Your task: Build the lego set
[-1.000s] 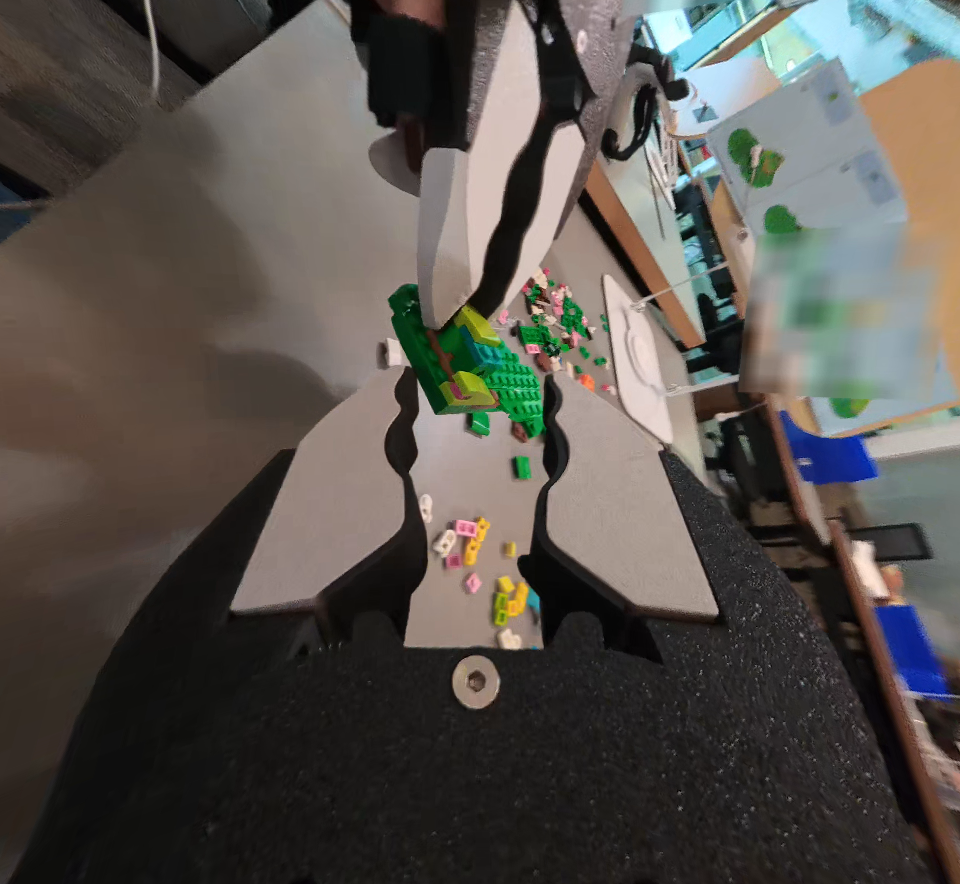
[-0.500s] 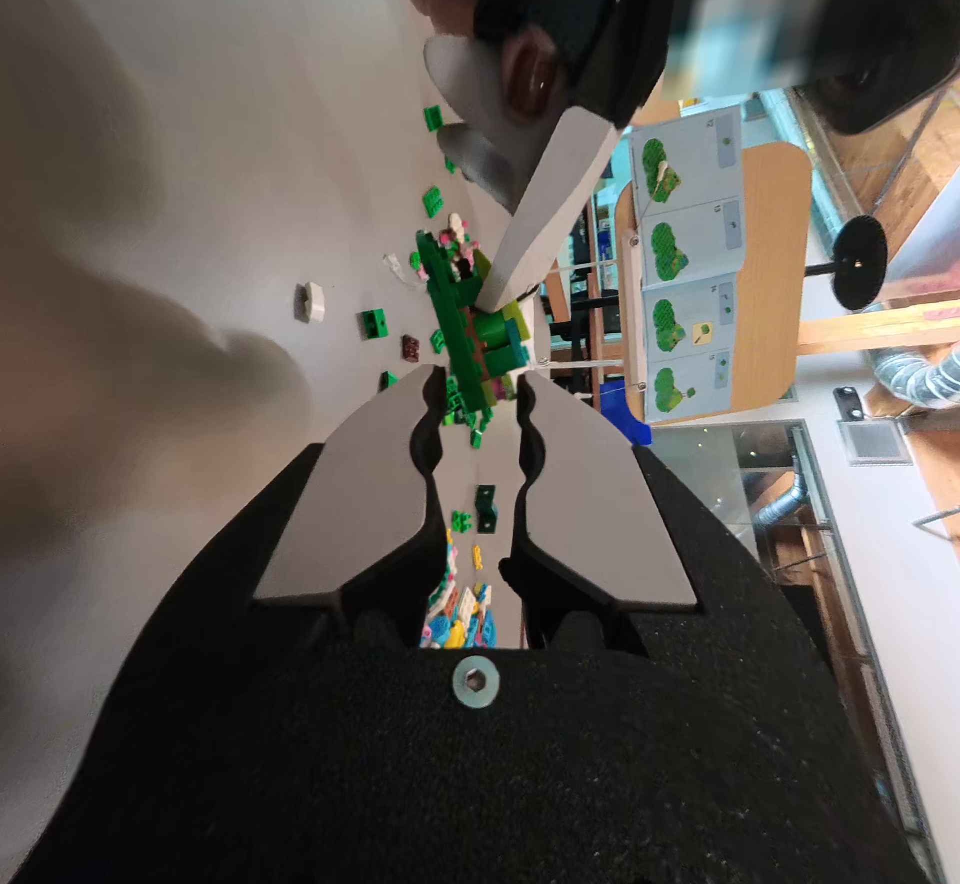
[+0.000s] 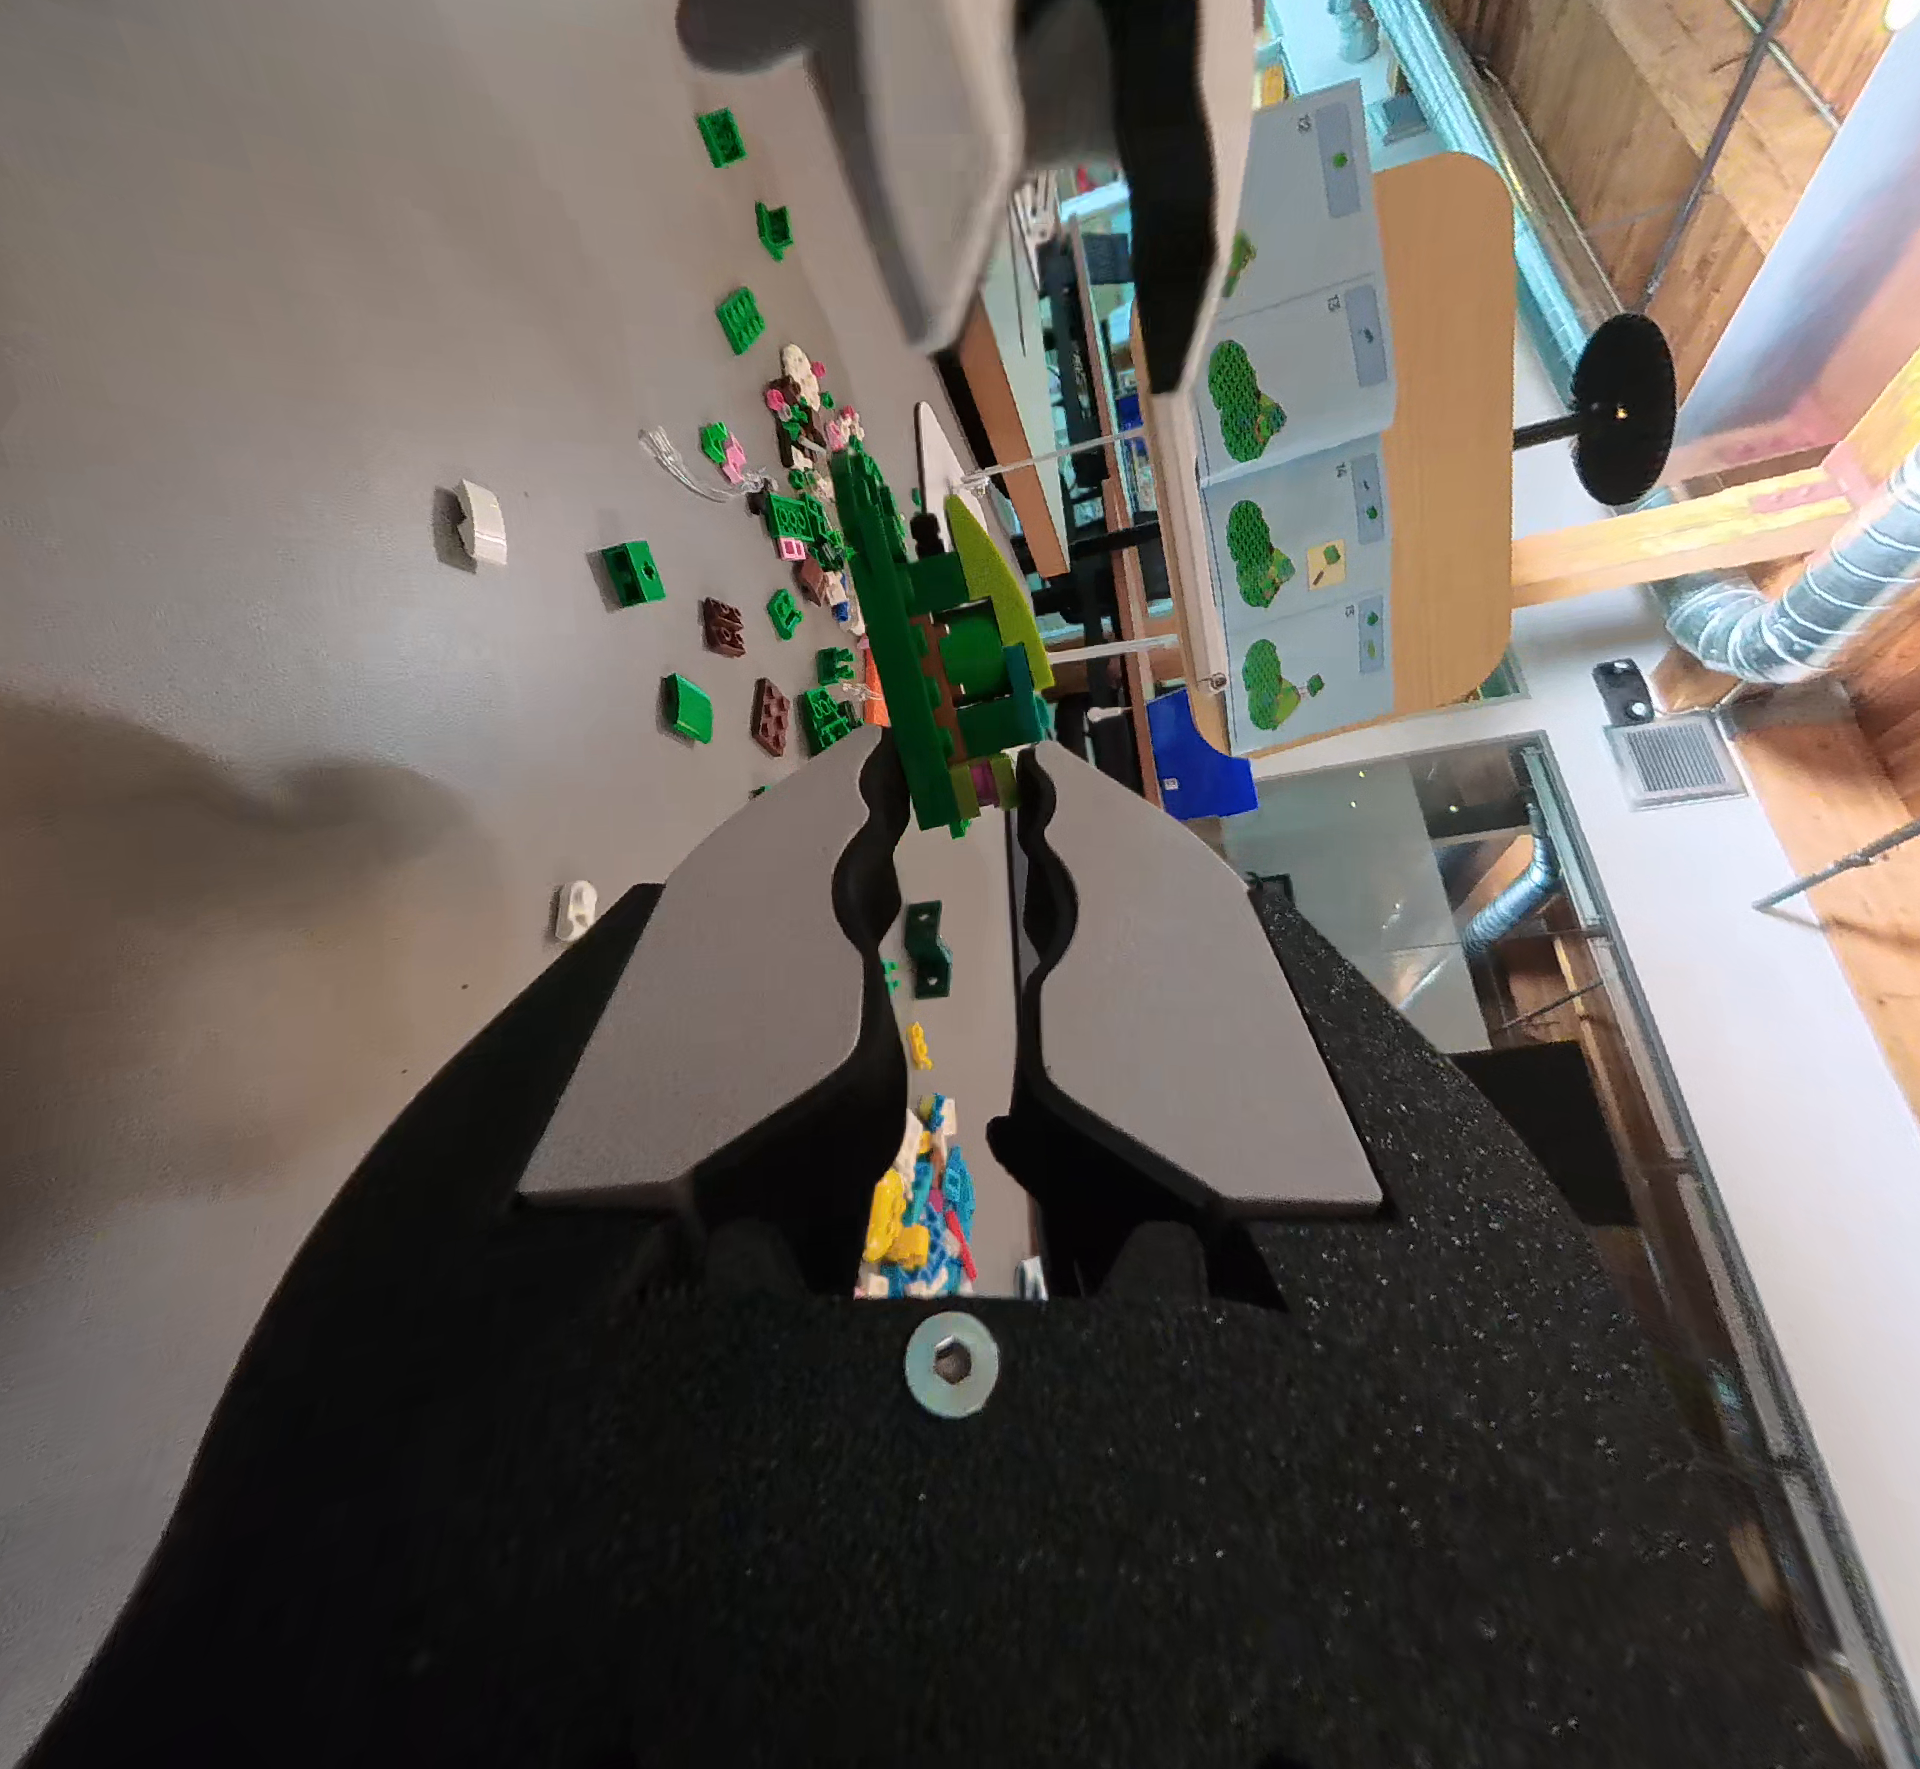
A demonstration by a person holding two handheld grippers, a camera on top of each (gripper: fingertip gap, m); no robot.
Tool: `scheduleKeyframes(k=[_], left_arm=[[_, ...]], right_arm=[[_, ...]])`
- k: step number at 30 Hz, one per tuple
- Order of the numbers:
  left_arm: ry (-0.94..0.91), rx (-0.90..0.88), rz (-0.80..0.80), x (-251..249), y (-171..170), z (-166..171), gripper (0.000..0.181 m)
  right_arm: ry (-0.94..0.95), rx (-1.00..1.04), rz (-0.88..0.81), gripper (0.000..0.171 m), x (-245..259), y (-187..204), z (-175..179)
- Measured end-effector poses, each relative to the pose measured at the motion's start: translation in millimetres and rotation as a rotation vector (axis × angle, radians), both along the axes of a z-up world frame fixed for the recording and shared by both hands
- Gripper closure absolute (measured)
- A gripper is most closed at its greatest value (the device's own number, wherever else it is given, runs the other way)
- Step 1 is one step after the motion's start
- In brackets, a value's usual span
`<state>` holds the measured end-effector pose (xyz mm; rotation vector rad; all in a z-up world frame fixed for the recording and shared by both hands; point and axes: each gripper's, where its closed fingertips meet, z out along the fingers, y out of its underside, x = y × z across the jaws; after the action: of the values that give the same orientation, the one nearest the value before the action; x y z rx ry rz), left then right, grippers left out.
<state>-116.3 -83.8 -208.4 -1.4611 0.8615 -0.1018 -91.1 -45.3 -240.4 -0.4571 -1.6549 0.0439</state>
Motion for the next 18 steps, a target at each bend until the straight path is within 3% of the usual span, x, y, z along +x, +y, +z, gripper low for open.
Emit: scheduleKeyframes(k=[2,7,10,16,18], left_arm=[[0.212,0.168,0.08,-7,3,-8,0.122],[0.608,0.3,0.185,-6,22,-39,0.116],[0.658,0.355,0.191,2,31,-43,0.127],[0.756,0.459,0.264,5,47,-46,0.17],[0.74,0.457,0.29,4,49,-48,0.173]], right_arm=[[0.007,-0.013,0.011,0.152,1,0,0],[0.021,-0.036,0.035,0.152,2,-2,1],[0.01,-0.039,0.043,0.152,2,-2,-1],[-0.006,-0.042,0.05,0.151,1,-3,-5],[-0.02,-0.037,0.039,0.151,0,-1,-7]])
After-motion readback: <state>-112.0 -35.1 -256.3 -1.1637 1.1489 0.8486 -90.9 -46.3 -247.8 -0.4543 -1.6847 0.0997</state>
